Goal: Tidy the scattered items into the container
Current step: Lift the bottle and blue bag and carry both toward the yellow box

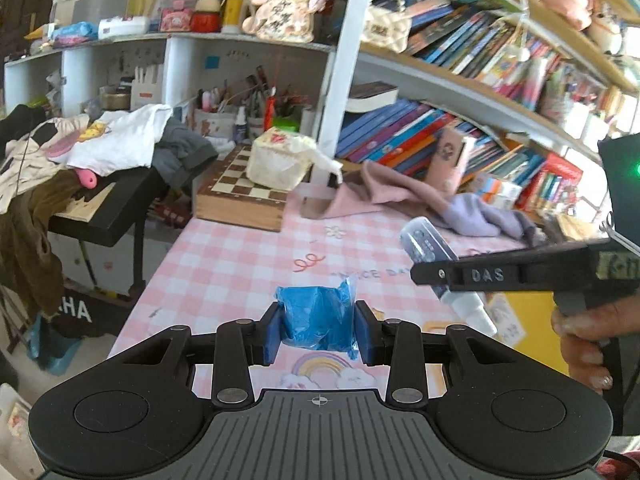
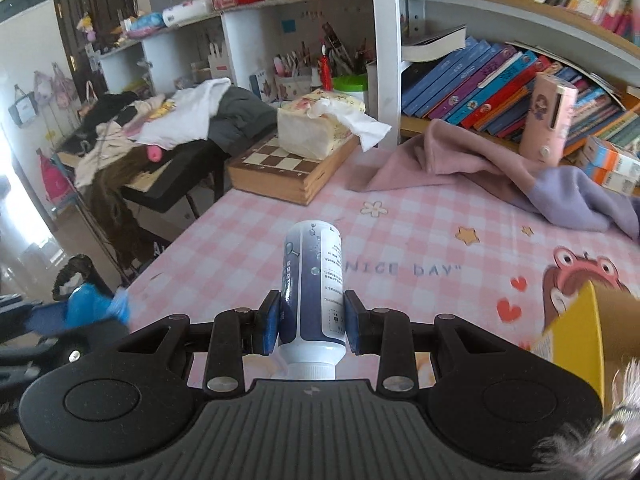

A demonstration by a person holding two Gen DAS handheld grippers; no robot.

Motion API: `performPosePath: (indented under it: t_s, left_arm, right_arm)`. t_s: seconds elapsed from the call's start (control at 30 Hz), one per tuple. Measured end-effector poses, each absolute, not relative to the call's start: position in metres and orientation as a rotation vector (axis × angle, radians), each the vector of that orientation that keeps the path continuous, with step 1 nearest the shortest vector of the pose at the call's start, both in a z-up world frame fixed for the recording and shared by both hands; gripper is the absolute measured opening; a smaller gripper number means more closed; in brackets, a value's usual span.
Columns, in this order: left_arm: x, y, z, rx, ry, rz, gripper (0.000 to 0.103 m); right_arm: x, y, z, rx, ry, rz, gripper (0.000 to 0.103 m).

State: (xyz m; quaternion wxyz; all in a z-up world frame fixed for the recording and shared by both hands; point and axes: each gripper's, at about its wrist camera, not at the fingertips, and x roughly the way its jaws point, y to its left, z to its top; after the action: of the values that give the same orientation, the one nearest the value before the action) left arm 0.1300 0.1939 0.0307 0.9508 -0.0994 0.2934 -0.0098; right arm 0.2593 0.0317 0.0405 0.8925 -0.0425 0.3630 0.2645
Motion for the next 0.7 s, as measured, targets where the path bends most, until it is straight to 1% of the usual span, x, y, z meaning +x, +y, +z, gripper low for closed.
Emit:
performPosePath:
  t_s: [0.43,0.7]
  left_arm:
    - [0.025,0.185,0.036,-0.155,0.569,-0.08,0.035]
    - [-0.013,0.174,0.035,-0.143,0.602,-0.142,0.035]
  right_arm:
    - [0.119,0.003,0.034,-0.04,0.804,0.523,0.03]
    - [0.062,-0.006,0.03,-0.027,0.826,0.524,0.03]
